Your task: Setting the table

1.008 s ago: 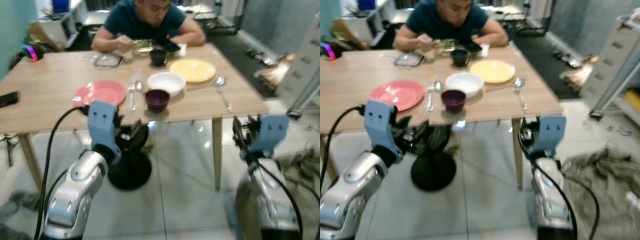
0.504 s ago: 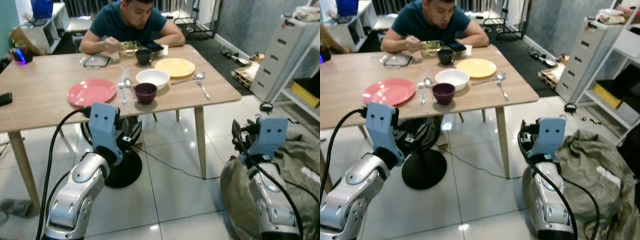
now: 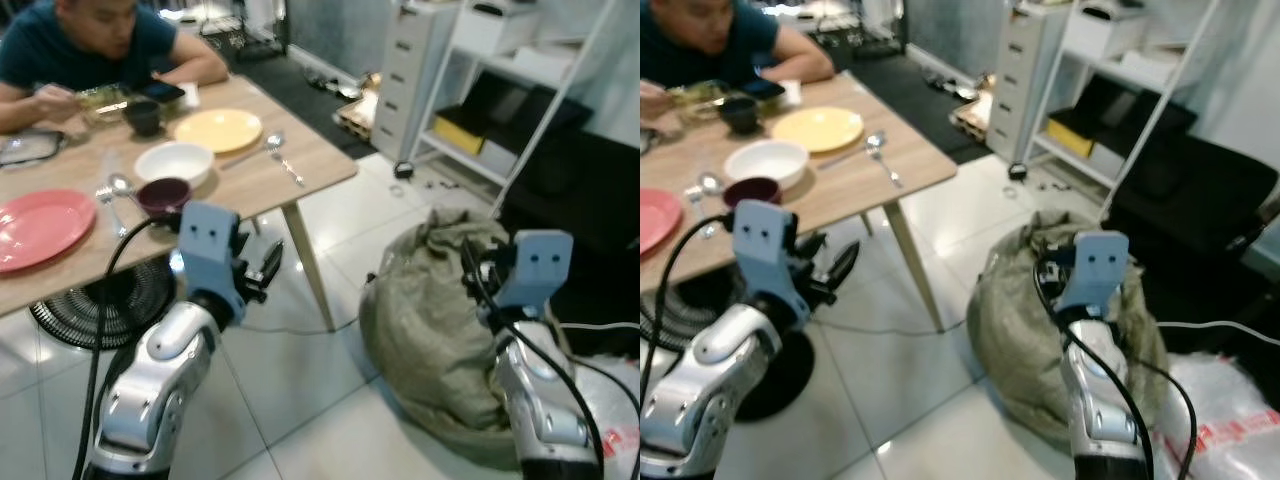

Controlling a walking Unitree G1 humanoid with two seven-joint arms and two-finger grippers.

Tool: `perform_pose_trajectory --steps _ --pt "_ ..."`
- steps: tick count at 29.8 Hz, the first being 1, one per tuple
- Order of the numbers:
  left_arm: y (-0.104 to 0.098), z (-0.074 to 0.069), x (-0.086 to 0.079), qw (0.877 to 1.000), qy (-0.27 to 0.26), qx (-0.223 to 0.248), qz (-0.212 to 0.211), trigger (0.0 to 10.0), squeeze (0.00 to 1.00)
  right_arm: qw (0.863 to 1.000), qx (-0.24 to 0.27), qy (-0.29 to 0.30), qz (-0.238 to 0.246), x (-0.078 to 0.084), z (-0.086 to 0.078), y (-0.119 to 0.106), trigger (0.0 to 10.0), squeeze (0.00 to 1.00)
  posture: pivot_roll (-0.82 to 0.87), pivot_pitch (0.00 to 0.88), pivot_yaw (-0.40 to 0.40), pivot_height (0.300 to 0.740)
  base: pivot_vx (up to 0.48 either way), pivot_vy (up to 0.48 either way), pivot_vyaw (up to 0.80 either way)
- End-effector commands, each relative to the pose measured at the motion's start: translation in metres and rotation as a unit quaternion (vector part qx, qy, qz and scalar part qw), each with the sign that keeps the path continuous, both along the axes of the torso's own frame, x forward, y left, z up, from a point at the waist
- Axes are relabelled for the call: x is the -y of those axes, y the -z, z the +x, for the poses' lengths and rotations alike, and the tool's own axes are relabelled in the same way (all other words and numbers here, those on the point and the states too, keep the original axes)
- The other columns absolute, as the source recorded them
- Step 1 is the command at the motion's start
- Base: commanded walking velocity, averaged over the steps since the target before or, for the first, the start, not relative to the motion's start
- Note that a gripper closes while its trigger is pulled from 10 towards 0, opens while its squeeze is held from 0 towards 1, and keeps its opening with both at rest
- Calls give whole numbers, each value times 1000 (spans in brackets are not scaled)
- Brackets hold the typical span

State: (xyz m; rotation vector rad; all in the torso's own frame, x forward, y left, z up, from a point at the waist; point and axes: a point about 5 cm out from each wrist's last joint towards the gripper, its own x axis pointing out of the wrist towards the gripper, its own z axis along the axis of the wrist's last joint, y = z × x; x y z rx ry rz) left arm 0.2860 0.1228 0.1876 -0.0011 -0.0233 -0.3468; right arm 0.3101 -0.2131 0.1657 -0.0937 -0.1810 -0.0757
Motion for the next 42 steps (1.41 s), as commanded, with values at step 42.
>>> perform_pose_trajectory --steps 42 --pt "210 -56 -70 941 -62 -270 194 10000 0 935 -353 -6 41 -16 -97 207 10000 0 -83 0 90 740 0 0 -797"
